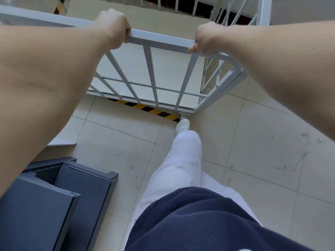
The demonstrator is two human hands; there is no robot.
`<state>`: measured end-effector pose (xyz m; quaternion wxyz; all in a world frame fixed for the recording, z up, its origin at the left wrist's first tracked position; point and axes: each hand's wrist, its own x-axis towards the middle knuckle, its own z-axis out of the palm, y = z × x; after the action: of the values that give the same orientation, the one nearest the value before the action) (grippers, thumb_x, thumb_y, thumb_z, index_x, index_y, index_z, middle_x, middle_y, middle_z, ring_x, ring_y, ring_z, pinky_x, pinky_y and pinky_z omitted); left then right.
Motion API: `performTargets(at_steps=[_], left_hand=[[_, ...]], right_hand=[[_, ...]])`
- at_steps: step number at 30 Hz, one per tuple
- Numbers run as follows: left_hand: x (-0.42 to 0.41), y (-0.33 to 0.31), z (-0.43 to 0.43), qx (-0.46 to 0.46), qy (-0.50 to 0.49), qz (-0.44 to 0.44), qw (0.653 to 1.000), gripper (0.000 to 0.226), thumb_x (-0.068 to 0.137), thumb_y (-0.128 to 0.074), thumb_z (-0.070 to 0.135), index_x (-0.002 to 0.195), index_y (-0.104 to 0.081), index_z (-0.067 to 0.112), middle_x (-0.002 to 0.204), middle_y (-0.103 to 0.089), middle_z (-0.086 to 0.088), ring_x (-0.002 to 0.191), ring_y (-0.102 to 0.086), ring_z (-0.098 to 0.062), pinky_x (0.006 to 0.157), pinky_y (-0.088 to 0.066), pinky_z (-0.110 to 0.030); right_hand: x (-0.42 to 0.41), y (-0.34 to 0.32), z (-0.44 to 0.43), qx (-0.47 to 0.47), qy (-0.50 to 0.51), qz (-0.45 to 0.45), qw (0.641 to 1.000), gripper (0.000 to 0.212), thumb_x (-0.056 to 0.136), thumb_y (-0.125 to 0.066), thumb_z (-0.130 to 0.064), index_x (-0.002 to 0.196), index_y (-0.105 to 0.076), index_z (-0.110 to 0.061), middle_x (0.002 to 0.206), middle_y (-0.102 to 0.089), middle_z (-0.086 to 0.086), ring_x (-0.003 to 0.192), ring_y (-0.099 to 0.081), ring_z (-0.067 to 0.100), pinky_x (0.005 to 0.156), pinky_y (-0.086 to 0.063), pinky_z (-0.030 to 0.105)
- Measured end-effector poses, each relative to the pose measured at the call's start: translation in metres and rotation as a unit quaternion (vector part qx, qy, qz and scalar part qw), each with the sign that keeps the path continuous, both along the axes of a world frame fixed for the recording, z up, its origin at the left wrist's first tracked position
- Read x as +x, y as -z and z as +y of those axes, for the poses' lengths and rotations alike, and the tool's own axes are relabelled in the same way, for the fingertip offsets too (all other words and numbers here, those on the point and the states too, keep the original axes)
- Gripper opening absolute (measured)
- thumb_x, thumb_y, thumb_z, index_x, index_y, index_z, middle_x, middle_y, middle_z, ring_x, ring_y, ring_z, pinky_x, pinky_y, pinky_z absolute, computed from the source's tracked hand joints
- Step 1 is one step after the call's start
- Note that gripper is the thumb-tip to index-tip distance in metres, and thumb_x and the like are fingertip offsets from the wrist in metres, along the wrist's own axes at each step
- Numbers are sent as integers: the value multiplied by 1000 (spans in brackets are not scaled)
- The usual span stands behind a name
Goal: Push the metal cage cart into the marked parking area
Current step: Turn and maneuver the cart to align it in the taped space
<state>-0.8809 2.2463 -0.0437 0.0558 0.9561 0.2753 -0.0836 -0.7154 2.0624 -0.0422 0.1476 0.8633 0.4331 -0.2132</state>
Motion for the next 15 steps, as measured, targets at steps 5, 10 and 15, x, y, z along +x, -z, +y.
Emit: performTargets(at_steps=[5,10,15], left_hand=[[3,2,-1,-3,-2,-1,1000,24,84,-52,-7,92,-71,6,82,-54,-16,76,-48,-35,70,-42,-37],[3,2,-4,-10,-17,-12,1000,28,84,-48,-8,88,-71,8,83,-57,-14,77,-49,-33,70,-41,-33],[5,2,0,-22,-22,-16,999,28,81,-47,-9,82,-68,10,87,-65,-15,86,-57,-37,73,-43,-32]], right_hand=[[12,-6,3,-49,-19,24,998,61,93,-47,-52,106,-67,5,86,-63,19,79,-57,35,70,-45,38],[16,-8,6,-54,-32,47,997,59,92,-50,-52,102,-66,4,79,-61,15,78,-58,35,70,-45,36],[18,-10,8,-59,-42,58,996,54,94,-50,-48,102,-67,2,85,-62,15,80,-57,34,72,-44,35]])
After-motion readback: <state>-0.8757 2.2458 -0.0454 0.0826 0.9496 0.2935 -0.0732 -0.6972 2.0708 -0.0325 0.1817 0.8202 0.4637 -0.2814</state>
